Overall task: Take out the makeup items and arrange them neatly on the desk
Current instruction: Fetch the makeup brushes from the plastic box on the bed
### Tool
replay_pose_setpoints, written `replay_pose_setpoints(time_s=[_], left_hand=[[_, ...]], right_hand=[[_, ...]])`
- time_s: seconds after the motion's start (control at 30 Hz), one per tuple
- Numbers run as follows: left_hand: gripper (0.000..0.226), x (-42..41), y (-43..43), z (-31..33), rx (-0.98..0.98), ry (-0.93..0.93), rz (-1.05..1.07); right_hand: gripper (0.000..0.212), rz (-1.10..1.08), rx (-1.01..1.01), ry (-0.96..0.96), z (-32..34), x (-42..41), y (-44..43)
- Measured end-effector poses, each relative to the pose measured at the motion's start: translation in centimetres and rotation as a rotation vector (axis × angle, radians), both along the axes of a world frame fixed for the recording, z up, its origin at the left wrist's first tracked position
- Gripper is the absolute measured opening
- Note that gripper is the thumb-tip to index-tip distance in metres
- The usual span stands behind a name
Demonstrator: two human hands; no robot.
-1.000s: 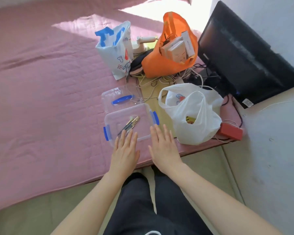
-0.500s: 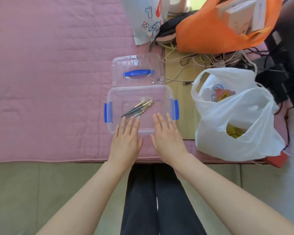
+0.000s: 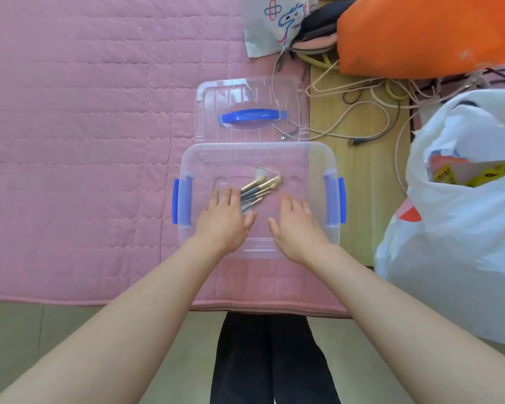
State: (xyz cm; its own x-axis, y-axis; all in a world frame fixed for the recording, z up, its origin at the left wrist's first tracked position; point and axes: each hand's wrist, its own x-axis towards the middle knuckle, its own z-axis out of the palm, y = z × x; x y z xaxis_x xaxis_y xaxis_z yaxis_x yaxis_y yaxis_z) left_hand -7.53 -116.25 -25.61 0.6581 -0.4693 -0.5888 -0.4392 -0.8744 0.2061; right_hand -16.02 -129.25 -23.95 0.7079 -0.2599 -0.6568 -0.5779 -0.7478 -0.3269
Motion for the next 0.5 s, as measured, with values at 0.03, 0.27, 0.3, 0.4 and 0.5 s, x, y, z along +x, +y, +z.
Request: replay_pose_setpoints(time_s=[0.03,0.27,0.3,0.4,0.5], left_hand=[[0.055,0.5,-0.1,-0.6,-0.004,-0.001,0.010],[0.031,3.1,-0.5,-3.8,0.032,-0.010,0.070],[0.030,3.3,-0.8,-4.1,0.019,-0.001,0.096],[0.018,4.1,-1.6,-4.7,0.014,-0.021,0.123],[0.011,4.7,-2.1,-5.3,0.050,-0.053,0.103]], right_hand=[[0.059,-0.018,0.011,0.017,-0.9,0.3,-0.1],[0.041,-0.096,0.035,0.115,-4.2,3.5,0.2],[0.040,-0.131,0.045,0.126,-4.5,3.8,0.3],[0.043,-0.357,0.076,0.159,-5.6,4.8,0.6],[0.041,-0.573,0.126,0.199,-6.3,6.0,1.0]])
